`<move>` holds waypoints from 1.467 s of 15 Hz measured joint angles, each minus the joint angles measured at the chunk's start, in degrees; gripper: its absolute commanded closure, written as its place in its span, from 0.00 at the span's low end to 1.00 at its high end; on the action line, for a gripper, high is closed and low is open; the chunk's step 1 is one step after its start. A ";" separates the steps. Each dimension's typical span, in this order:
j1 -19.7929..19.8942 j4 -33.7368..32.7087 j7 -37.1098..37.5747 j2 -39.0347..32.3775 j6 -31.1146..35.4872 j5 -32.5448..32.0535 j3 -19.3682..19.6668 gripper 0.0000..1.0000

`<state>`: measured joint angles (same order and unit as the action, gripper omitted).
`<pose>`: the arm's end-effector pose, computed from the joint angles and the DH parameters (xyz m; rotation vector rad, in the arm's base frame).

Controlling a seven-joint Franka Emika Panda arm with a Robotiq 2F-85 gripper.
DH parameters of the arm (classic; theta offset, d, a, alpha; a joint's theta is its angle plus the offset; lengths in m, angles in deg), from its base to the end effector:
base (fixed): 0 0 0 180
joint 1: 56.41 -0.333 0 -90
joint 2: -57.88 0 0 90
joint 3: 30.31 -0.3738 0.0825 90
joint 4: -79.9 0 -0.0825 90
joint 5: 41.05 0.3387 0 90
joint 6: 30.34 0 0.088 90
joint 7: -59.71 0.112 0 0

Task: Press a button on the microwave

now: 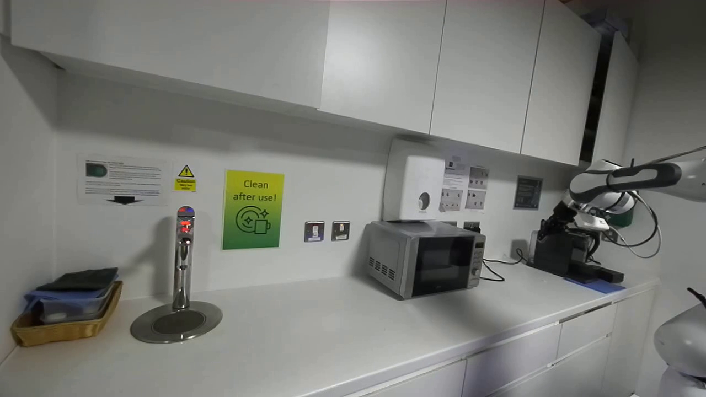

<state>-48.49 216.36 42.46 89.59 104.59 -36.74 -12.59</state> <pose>0.3140 -0.1840 0.6241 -2.9778 0.2743 -0.8393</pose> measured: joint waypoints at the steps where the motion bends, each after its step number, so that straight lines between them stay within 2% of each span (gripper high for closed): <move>1: -0.34 -0.30 -0.74 -0.15 0.00 0.04 0.46 1.00; 2: -0.60 -0.60 -1.32 -0.35 0.00 0.12 0.85 0.74; 3: -0.83 -0.86 -1.78 -0.55 0.00 0.33 1.15 0.73; 13: -2.06 -1.72 -2.09 -1.27 -0.01 2.02 2.00 0.01; 22: -2.08 -1.74 -2.09 -1.55 -0.01 2.16 2.00 0.00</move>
<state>-50.56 214.62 40.36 88.04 104.58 -34.58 -10.58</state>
